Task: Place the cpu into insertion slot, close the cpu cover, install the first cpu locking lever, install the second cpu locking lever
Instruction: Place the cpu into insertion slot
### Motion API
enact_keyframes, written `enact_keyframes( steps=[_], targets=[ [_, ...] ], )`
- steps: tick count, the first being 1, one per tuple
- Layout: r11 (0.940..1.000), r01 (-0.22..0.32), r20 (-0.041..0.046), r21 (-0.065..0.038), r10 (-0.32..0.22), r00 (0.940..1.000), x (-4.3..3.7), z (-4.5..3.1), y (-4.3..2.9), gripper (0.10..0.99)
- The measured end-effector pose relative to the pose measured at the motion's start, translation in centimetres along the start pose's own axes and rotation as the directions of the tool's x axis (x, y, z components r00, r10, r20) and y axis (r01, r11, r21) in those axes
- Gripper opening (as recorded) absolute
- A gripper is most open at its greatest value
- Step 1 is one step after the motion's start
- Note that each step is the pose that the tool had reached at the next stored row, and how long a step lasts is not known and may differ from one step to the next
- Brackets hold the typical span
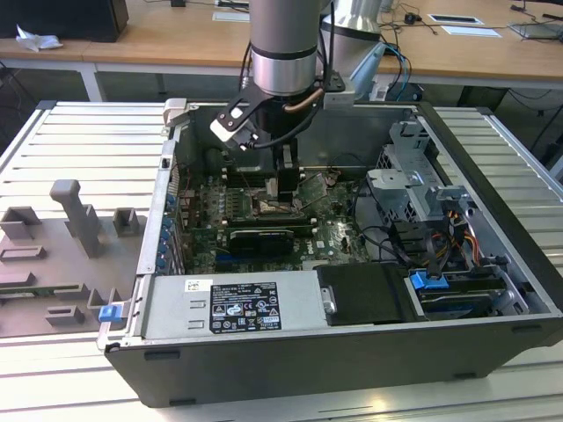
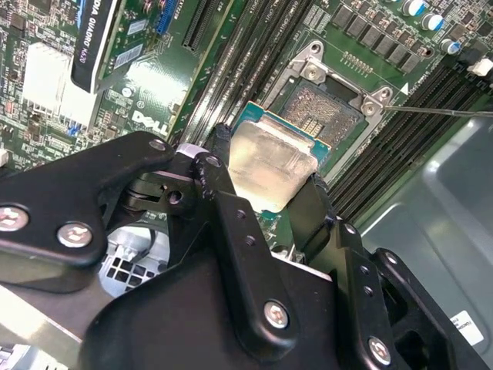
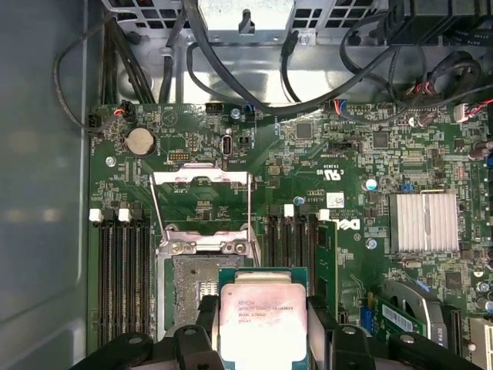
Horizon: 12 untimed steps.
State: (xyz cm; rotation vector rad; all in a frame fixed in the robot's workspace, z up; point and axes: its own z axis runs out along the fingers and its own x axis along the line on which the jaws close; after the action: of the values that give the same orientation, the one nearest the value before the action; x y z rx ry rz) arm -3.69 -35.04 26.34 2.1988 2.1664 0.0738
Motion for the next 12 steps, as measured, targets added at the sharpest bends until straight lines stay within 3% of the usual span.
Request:
enact_keyframes(
  steps=[12],
  targets=[
    [1.0,0.0,0.0,0.0,0.0,1.0,0.0,0.44,-0.03,0.541]
  ],
)
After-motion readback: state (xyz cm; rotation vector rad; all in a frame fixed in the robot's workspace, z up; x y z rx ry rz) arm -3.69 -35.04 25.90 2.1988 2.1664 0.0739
